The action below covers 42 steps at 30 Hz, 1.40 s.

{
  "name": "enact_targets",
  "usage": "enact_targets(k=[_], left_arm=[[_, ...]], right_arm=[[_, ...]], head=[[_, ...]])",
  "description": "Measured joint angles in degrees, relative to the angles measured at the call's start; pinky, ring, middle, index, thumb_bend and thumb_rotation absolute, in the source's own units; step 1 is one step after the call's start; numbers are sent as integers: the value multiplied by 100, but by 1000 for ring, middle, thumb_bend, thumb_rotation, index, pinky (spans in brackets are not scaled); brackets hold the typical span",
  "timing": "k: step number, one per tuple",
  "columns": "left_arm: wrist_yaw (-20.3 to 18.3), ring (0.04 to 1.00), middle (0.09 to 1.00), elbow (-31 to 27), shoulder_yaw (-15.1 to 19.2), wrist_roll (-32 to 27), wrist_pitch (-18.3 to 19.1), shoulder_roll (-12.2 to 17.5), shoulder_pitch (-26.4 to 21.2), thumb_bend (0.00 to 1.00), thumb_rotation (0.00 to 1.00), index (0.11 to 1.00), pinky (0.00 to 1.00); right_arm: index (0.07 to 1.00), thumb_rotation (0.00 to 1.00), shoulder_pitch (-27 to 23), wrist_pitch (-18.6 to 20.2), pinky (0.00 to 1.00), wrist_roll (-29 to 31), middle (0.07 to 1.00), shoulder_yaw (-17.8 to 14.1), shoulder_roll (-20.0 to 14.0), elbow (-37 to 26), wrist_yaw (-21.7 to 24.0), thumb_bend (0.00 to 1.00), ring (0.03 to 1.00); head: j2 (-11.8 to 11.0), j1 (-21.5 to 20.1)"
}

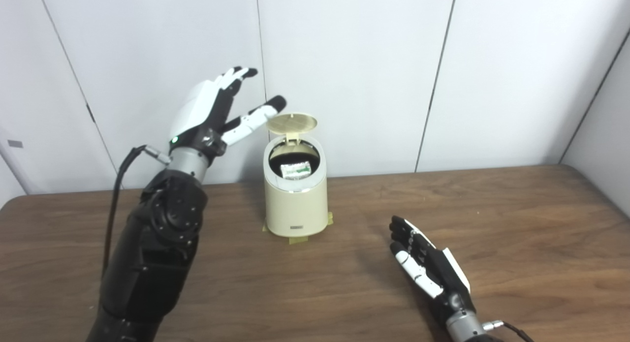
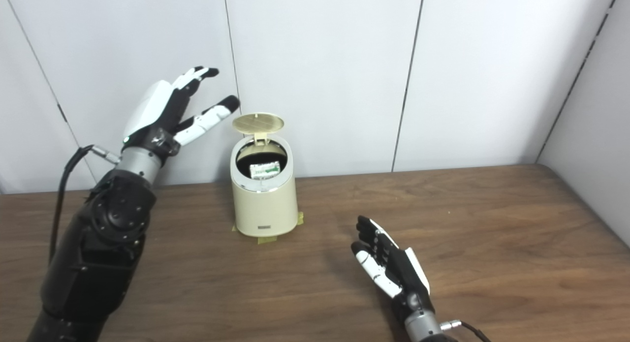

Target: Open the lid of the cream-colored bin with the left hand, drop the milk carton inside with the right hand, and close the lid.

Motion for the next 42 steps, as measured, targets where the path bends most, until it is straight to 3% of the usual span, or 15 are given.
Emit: enact_targets(k=[7,11,16,19,23,27,34,42], left_arm=[[-233,1000,967,281,-392,452,0,7,-166,886,1000,898,1000],[-446,1000,999,322,-433,664,1,-70,-178,911,1000,887,1000],[-476,1000,895,336,-504,685,-7,-113,-138,937,1000,858,1000],[-451,1000,878,336,-548,679,-76,-109,30,929,1000,851,1000],[-326,1000,943,321,-617,677,-213,-114,341,912,1000,851,1000],[-318,1000,891,318,-643,673,-319,-112,446,883,1000,843,1000],[-394,1000,862,522,-727,658,-312,-109,738,888,998,832,1000],[-402,1000,845,502,-772,671,-318,-100,746,865,1000,825,1000]], right_arm=[[859,686,-9,-41,821,-55,877,-5,-31,20,-15,201,885],[863,705,-23,-52,824,-62,879,0,-56,43,-16,203,889],[864,688,-33,-53,810,-62,876,-1,-51,54,-18,200,881],[863,689,-72,-65,803,-62,876,-5,-50,109,-24,215,877],[865,698,-86,-77,802,-64,880,-30,-60,143,-37,212,880],[861,683,-87,-57,797,-64,876,-36,-70,164,-43,209,875],[867,657,-98,33,806,-70,882,-37,-49,142,-71,210,879],[873,634,-53,109,801,-80,887,-31,-14,72,-119,212,885]], head=[[-9,9],[-9,9],[-18,0],[-26,0],[-35,-9],[-18,-9],[9,-44],[62,-53]])
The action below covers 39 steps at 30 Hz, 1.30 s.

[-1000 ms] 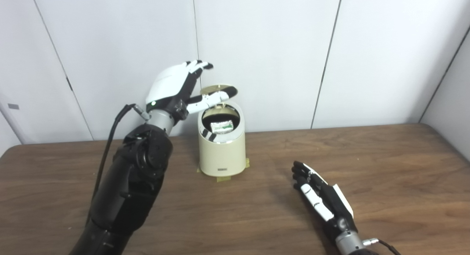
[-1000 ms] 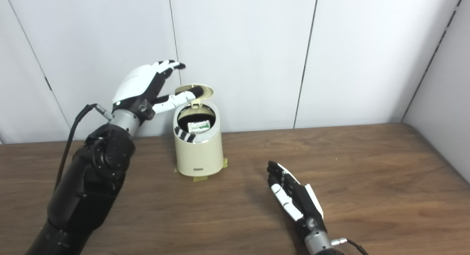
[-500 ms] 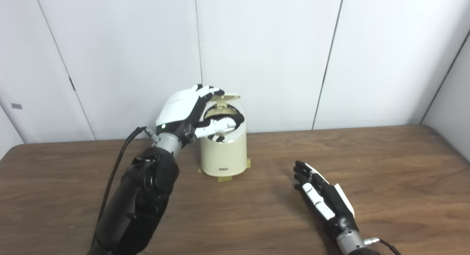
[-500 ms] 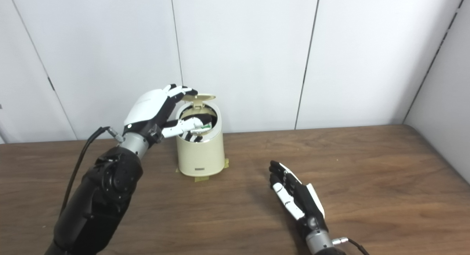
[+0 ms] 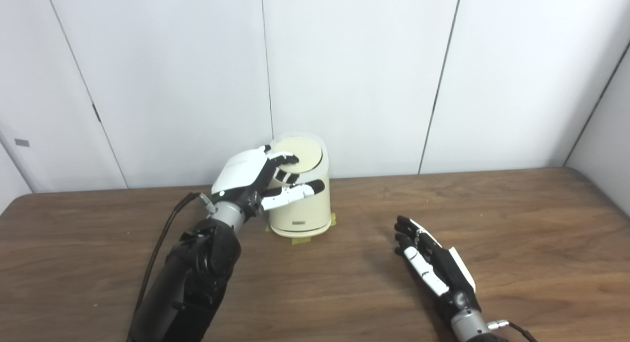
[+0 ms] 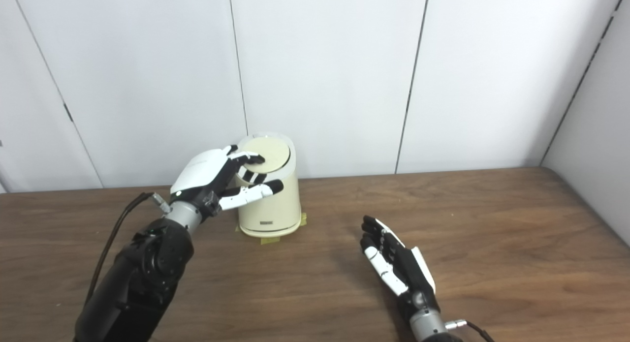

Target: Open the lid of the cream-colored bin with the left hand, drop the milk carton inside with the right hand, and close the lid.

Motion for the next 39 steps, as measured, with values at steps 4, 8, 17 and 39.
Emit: enact_targets(k=[4,8,17,39], left_arm=[[-43,1000,847,-37,-44,48,5,24,23,871,1000,830,1000],[-54,1000,849,-96,-62,115,-5,34,102,865,1000,824,1000],[47,983,819,-122,-170,330,-261,151,174,859,998,802,1000],[1334,979,827,867,-1435,2970,-1366,597,105,823,896,801,1000]], right_arm=[[872,617,36,78,809,6,885,4,25,-81,-9,215,888],[871,605,96,169,823,54,888,1,58,-194,-7,222,896],[870,608,165,341,803,95,882,28,51,-371,-4,231,888],[883,682,202,801,839,38,910,173,33,-626,12,289,913]], head=[[35,-35],[62,-35],[132,-53],[123,-132]])
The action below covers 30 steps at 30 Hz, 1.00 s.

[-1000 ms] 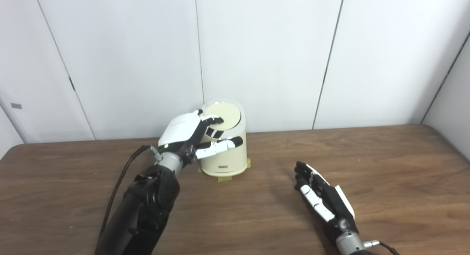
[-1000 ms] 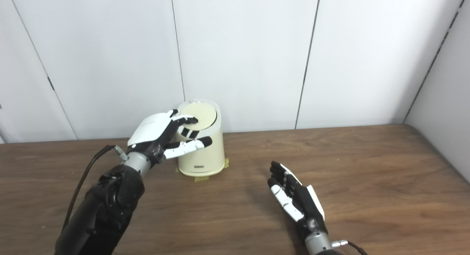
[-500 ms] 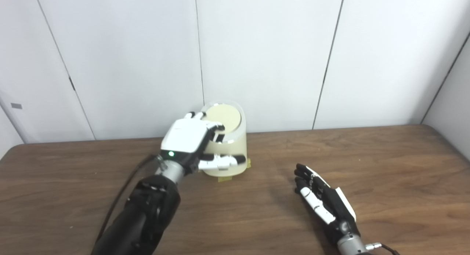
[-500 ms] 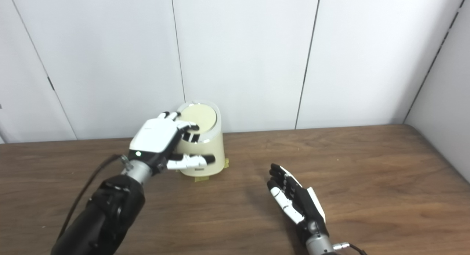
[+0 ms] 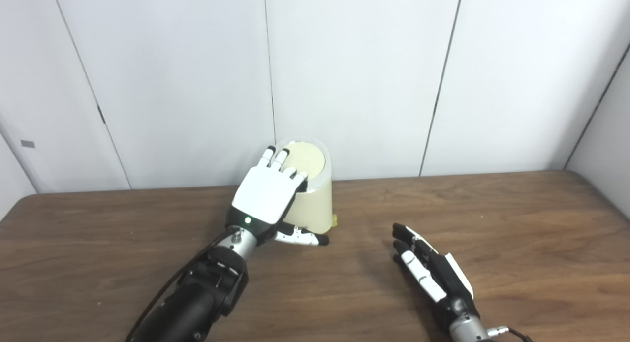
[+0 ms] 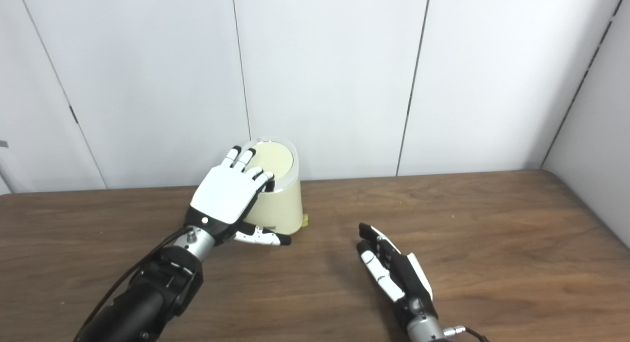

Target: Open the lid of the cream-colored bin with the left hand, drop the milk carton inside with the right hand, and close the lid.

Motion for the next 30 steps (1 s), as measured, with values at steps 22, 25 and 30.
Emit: enact_targets(k=[22,25,30], left_arm=[[1224,1000,1000,180,918,-1307,-298,-713,924,611,964,1000,1000],[1353,1000,1000,180,902,-1199,-262,-712,953,595,953,1000,1000],[1391,1000,1000,180,828,-815,-96,-699,954,606,905,1000,1000]], right_arm=[[910,686,-34,-18,853,112,931,38,-2,31,42,299,934],[912,698,-39,-22,856,87,932,52,-5,28,42,301,934],[915,696,-40,-24,874,81,932,61,-8,28,49,298,939]], head=[[-26,26],[-18,26],[-26,26]])
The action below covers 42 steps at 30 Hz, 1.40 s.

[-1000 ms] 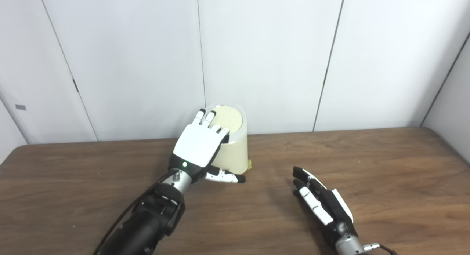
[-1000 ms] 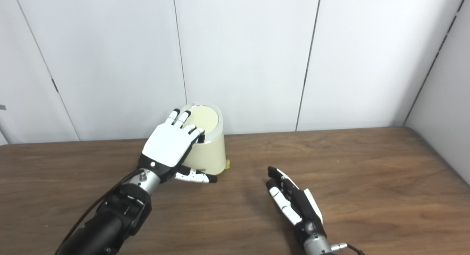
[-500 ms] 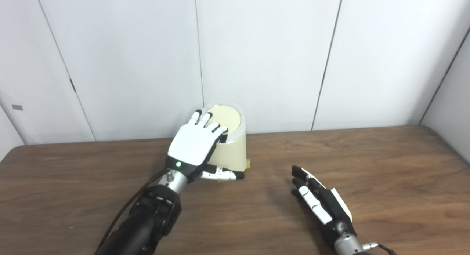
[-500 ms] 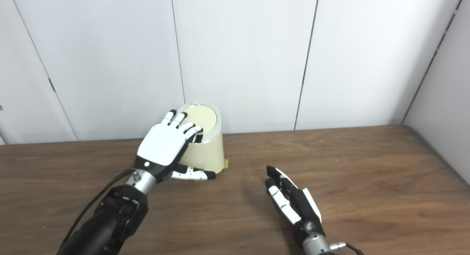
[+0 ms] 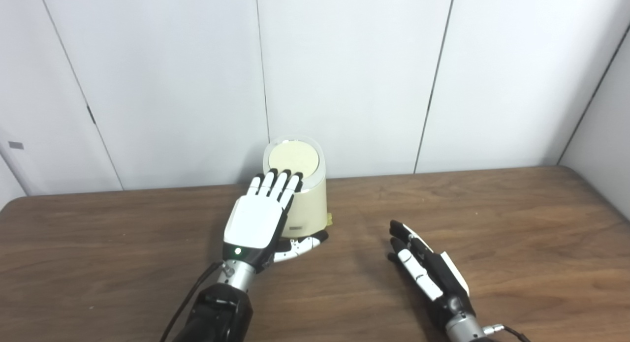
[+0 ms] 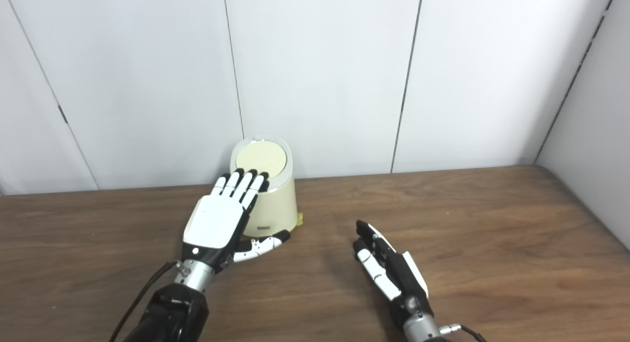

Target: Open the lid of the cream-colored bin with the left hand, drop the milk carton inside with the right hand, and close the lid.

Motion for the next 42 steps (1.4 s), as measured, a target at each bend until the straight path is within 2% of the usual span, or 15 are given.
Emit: enact_targets(k=[5,14,17,20,23,24,25,28,31,32,34,38,41,42], left_arm=[[54,1000,1000,-32,83,210,178,9,22,591,823,1000,1000],[258,1000,1000,-660,471,217,370,25,458,589,852,1000,1000],[313,1000,1000,-890,565,317,377,102,538,574,839,1000,1000],[430,1000,1000,-1196,732,330,369,154,581,556,870,1000,1000],[440,1000,1000,-1557,982,-42,268,144,690,502,864,1000,1000],[484,1000,1000,-1638,1094,-360,79,136,763,471,945,1000,1000],[607,1000,1000,-1671,1219,-749,-227,137,839,451,972,1000,1000],[1203,1000,966,-1629,1477,-1760,-1349,174,1194,415,998,943,1000],[1539,931,917,-1565,1734,-2752,-2333,140,1563,335,1000,902,905],[1571,908,900,-1565,1829,-3011,-2516,112,1645,289,983,888,859],[1573,875,873,-1566,1988,-3374,-2747,37,1775,210,871,863,779],[1534,855,862,-1560,2229,-3953,-3152,-137,2036,179,780,845,748],[1407,819,840,-1400,2354,-4426,-3295,-213,2222,185,760,823,722],[1315,809,827,-1340,2402,-4566,-3264,-215,2267,177,684,811,712]], right_arm=[[917,714,-1,-2,876,-14,934,18,-16,-1,10,298,940],[929,693,-20,13,907,23,941,2,-47,11,68,300,954],[930,700,-30,9,909,13,940,8,-80,21,88,297,954],[934,701,-46,-26,913,-3,944,14,-111,58,108,286,955],[920,702,-49,-155,905,-45,931,27,-114,124,114,277,937],[920,682,-48,-187,930,-94,934,46,-120,127,115,272,945],[914,662,-45,-202,929,-100,928,46,-118,130,114,268,940],[867,542,-39,-328,848,-122,879,21,-107,171,84,259,881],[843,470,-10,-618,799,-155,852,-68,3,271,-65,247,842],[840,464,-2,-702,788,-163,847,-98,55,329,-112,242,834],[818,382,12,-802,751,-238,824,-132,89,360,-196,231,812],[798,280,-1,-892,723,-404,804,-212,181,412,-394,230,796],[786,224,-17,-902,688,-433,788,-313,243,445,-498,227,773],[771,199,-23,-923,675,-439,775,-340,256,468,-537,235,759]], head=[[9,9],[-26,79],[-44,88],[-44,79],[-26,70],[-35,53],[-18,35],[-18,44],[-9,62],[-17,62],[0,35],[9,18],[-17,26],[-18,26]])
